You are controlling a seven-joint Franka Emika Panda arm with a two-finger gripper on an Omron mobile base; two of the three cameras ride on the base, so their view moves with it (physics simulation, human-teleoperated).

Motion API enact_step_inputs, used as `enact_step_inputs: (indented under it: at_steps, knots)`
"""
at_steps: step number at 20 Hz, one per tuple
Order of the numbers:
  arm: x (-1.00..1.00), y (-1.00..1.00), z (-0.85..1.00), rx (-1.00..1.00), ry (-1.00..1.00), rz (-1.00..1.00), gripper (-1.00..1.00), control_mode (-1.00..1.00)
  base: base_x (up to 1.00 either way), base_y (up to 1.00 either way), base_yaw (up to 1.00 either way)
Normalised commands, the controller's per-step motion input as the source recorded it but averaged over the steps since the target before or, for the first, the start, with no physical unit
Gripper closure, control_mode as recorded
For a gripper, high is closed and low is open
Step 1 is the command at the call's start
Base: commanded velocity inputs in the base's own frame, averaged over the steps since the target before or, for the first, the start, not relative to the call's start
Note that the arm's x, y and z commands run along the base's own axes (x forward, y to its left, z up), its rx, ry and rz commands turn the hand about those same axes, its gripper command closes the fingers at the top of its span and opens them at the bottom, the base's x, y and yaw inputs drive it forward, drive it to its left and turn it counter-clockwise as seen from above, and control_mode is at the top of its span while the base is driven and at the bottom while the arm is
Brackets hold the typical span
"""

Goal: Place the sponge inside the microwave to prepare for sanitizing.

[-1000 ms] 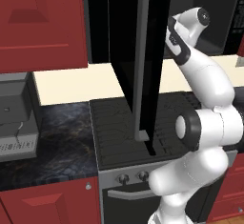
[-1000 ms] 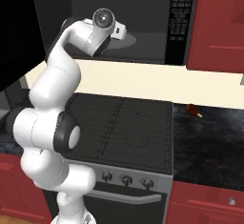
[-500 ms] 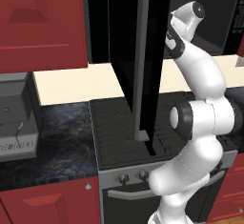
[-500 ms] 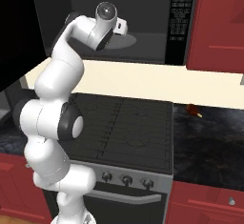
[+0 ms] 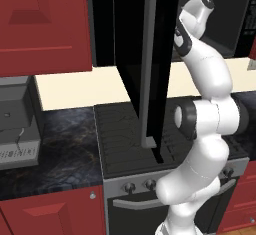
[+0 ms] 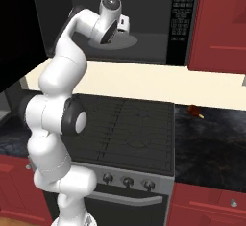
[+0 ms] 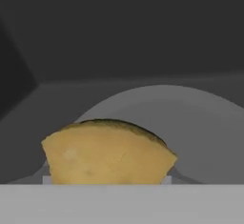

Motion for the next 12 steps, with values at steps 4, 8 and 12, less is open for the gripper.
enact_step_inputs:
  at_steps: [4,8,12]
  knots:
    - [0.03,-0.08,-0.21,-0.03,0.04,0.05,1.00,-1.00,0.00,0.00,0.00]
    - [0.04,-0.11,-0.21,-0.04,0.04,0.04,1.00,-1.00,0.00,0.00,0.00]
    - [0.05,-0.15,-0.21,-0.05,0.02,0.02,1.00,-1.00,0.00,0.00,0.00]
